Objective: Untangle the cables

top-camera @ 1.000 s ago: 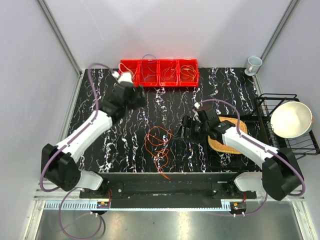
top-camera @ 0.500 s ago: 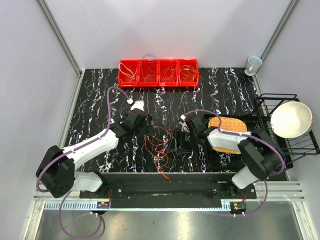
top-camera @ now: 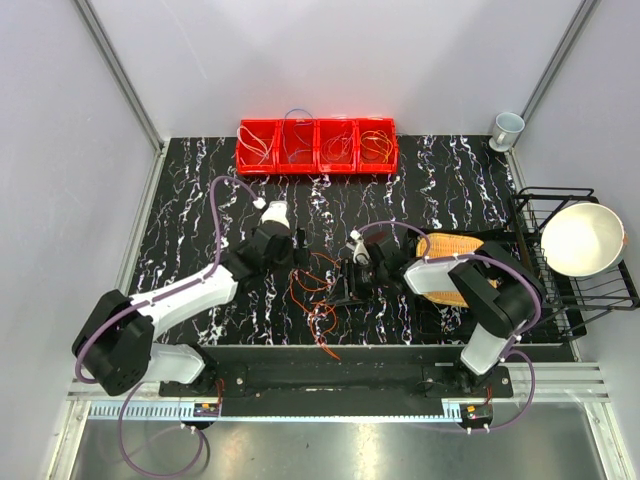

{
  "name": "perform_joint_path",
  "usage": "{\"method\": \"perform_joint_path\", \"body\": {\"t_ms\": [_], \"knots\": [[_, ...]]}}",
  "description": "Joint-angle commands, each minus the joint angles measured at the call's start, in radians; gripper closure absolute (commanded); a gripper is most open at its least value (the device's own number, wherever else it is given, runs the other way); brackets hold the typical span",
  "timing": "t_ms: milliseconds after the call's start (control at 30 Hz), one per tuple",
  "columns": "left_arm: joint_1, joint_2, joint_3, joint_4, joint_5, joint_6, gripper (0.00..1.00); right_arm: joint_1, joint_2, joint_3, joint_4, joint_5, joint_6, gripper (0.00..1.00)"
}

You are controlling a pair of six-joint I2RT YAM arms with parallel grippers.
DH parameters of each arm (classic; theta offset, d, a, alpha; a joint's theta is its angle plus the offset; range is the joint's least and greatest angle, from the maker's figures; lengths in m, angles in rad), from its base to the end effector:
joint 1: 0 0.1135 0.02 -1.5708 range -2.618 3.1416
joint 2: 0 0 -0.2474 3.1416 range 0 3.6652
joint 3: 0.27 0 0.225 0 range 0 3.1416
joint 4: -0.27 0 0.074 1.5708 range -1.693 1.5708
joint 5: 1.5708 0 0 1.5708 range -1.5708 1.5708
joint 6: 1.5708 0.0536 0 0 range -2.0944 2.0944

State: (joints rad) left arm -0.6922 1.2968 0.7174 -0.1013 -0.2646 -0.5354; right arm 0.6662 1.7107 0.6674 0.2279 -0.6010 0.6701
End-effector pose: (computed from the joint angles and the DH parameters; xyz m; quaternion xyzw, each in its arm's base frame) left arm 0.2130 -0.1584 0.2040 0.0135 0.8964 -0.1485 0.4174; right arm 0.2144 0.2071 0.1153 -0.1074 0.8881 0.4342 0.1061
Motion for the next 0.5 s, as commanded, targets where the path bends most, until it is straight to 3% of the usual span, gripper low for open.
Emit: {"method": "perform_joint_path", "body": {"t_ms": [0, 300, 467], "knots": [[0.036, 0.019, -0.004, 0.086, 0.042, 0.009, 0.17, 0.010, 0.055, -0.002, 0.010, 0.047, -0.046, 0.59], [0.072, 0.021, -0.021, 0.098, 0.091, 0.002, 0.18, 0.010, 0.075, 0.017, 0.028, 0.014, -0.049, 0.96], [0.072, -0.005, -0.044, 0.127, 0.091, -0.001, 0.21, 0.010, -0.092, 0.161, -0.186, 0.050, -0.078, 1.00]]}}
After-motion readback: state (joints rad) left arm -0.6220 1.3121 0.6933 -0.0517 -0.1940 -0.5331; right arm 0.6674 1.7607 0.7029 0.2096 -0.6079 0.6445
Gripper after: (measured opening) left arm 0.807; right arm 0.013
